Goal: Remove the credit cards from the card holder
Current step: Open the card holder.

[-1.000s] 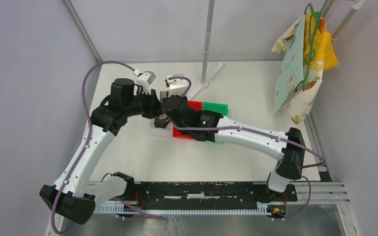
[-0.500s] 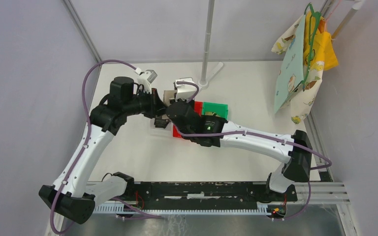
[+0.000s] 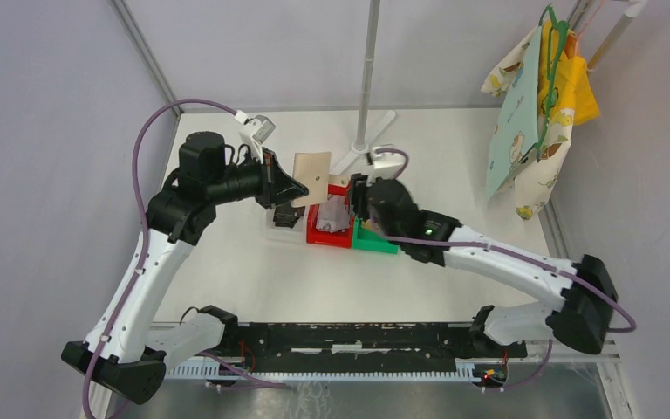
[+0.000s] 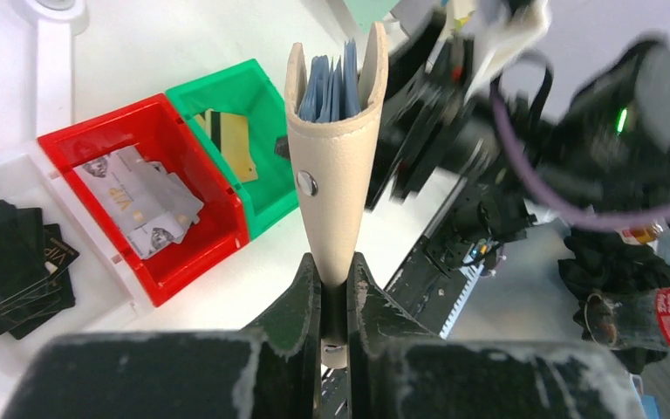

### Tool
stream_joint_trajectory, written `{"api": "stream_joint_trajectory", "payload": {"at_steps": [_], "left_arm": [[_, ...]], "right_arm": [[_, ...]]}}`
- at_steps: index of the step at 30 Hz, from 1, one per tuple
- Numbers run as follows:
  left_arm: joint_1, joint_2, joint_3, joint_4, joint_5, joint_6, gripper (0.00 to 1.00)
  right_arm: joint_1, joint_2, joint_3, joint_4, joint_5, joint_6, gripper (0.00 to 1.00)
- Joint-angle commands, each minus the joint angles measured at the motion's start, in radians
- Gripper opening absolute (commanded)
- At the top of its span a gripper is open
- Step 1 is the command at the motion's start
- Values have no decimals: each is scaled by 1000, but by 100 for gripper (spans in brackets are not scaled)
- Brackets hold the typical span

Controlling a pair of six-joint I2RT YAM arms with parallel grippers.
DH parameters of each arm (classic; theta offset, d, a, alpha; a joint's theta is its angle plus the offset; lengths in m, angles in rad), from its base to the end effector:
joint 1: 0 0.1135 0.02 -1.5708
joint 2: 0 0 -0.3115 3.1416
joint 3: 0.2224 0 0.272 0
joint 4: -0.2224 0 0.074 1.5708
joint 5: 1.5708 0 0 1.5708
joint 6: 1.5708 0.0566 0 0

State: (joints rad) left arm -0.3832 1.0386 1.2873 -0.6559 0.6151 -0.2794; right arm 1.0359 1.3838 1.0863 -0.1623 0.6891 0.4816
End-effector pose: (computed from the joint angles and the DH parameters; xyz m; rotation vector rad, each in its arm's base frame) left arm 0.1869 -0.1106 0.4578 0.5216 1.9779 -1.0298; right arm 0.2037 0.2731 0.3469 -0.1120 1.9298 0.3144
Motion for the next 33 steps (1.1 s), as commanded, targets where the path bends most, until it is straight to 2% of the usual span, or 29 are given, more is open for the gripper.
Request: {"api": "stream_joint_trajectory", "payload": {"at_steps": [1,4,10,12,17,21,26,30,33], "left_arm": [[-1,-23,30,50,90,-17,2],[-1,-27,27,65,160,-20,2],[-1,-29,38,42,307,24,2],[-1,-31,38,42,320,32,2],[-1,-25,43,42,324,33,2],[-1,-21,48,47,321,27,2],[0,-20,37,61,331,23,2],[-1,-19,36,62,342,31,2],[-1,-23,38,62,357,30,2]], "right_arm": [[-165,-212,-155,337,-533,21,62],[-256,-268,-199,388,-836,-1,72],[-364,-338,-204,296,-1233,-119,90],[-370,-351,-189,291,-1337,-145,98],[-369,-327,-135,227,-1467,-226,98],[-370,-318,-109,182,-1446,-264,98],[-369,-312,-106,300,-1426,-154,98],[-369,-274,-44,264,-1356,-103,98],[-369,-252,-22,216,-1304,-94,87]]}}
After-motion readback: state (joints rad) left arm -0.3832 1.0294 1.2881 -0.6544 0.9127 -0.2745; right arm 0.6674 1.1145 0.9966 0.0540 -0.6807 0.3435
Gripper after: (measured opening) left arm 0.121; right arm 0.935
